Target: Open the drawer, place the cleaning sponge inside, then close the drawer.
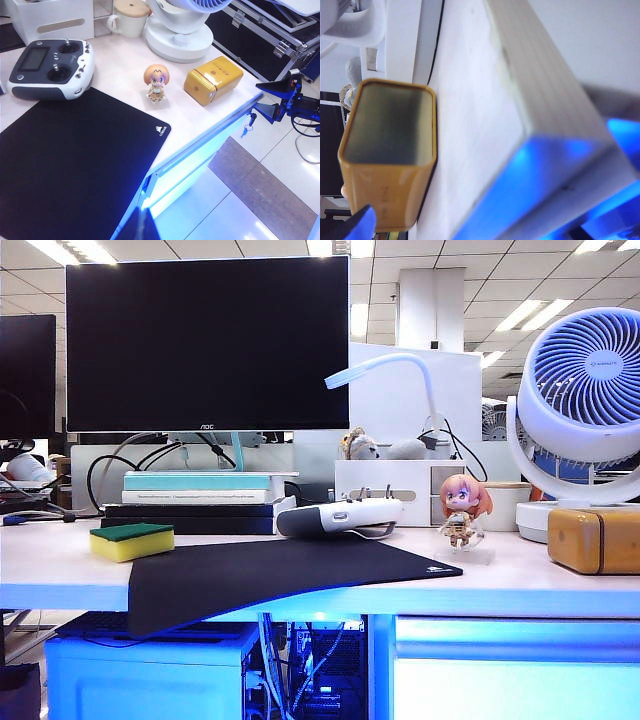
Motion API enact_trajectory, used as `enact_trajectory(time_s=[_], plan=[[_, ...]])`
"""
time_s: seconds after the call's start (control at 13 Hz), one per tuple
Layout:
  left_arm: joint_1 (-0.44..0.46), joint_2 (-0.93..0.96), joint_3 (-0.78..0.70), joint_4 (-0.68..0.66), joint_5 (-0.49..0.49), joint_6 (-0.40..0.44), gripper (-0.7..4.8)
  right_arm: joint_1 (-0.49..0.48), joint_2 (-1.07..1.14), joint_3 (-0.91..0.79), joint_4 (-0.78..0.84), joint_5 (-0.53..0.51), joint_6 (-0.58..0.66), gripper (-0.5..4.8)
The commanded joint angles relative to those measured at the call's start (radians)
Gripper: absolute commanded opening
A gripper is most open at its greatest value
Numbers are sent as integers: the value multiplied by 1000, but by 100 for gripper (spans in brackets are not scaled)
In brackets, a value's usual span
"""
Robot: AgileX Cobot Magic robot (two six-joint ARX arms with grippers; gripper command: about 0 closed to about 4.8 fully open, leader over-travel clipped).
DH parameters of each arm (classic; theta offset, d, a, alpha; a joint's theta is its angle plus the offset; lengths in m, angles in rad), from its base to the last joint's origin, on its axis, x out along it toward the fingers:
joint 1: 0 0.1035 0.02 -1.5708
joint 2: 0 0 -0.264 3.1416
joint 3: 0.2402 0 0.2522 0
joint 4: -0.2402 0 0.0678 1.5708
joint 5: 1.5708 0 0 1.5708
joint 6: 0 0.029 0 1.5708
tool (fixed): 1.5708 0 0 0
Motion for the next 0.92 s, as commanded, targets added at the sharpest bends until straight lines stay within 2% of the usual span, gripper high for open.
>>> enact_trajectory(time_s=[0.08,0.39,0.54,0.92], plan=[[0,-3,6,6,5,0,-6,0,-37,-48,92,-48,-31,479],[0,-9,6,4,6,0,-6,0,-57,-106,92,-26,-32,479],[0,-18,6,-15,36,0,-6,-27,-102,-149,92,-24,-36,479],[0,-19,6,-18,35,1,-6,-94,-115,-164,42,-45,-23,479]])
